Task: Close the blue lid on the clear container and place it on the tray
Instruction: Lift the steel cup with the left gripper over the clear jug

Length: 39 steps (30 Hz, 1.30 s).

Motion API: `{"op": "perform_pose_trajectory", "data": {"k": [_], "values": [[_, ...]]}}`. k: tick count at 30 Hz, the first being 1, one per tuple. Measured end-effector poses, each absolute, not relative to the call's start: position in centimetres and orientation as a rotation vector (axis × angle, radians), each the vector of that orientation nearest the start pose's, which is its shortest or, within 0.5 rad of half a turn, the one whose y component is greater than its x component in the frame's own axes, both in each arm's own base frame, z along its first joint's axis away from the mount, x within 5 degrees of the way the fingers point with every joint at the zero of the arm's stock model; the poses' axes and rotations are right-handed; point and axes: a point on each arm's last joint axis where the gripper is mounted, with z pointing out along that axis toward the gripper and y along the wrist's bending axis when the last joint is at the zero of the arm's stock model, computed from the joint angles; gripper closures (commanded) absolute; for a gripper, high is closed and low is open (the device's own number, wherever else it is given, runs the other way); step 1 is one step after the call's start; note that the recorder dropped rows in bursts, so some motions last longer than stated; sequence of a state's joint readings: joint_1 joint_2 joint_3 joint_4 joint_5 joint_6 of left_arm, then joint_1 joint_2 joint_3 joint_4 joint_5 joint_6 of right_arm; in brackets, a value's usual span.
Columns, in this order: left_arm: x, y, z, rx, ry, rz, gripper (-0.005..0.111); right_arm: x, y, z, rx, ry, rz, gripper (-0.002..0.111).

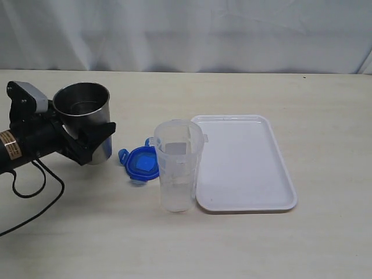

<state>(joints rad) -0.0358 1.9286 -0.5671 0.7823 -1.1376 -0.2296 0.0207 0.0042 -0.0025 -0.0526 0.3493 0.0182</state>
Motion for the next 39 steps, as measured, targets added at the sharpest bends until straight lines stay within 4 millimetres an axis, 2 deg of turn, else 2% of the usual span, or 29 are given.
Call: {"op": "perform_pose_trajectory", "data": {"k": [4, 12, 15, 19, 26, 33, 39], "values": [[29.6, -6.9, 13.8, 0.627, 1.660, -0.565, 0.107, 5.4, -0.1, 18.2, -0.035, 1.834, -0.024, 0.104], [31.8, -7.5, 16.6, 0.614, 1.588, -0.666, 0.107, 5.4, -0.1, 18.2, -0.035, 1.834, -0.024, 0.104], [32.5, -8.2, 17.4, 0.645, 1.551, -0.678, 0.107, 5.4, -0.1, 18.2, -0.035, 1.834, -0.024, 0.104], [33.4, -10.2, 18.5, 0.712, 1.518, -0.674, 0.107, 5.4, -0.1, 18.2, -0.035, 1.834, -0.024, 0.104], [33.8, -13.0, 19.5, 0.813, 1.478, -0.677, 0.107, 5.4, -0.1, 18.2, -0.035, 1.834, -0.024, 0.104], [33.2, -15.1, 19.7, 0.893, 1.439, -0.690, 0.107, 5.4, -0.1, 18.2, -0.035, 1.834, -0.024, 0.104], [32.9, -15.9, 19.2, 0.949, 1.468, -0.657, 0.107, 5.4, -0.1, 18.2, -0.035, 1.834, -0.024, 0.104]]}}
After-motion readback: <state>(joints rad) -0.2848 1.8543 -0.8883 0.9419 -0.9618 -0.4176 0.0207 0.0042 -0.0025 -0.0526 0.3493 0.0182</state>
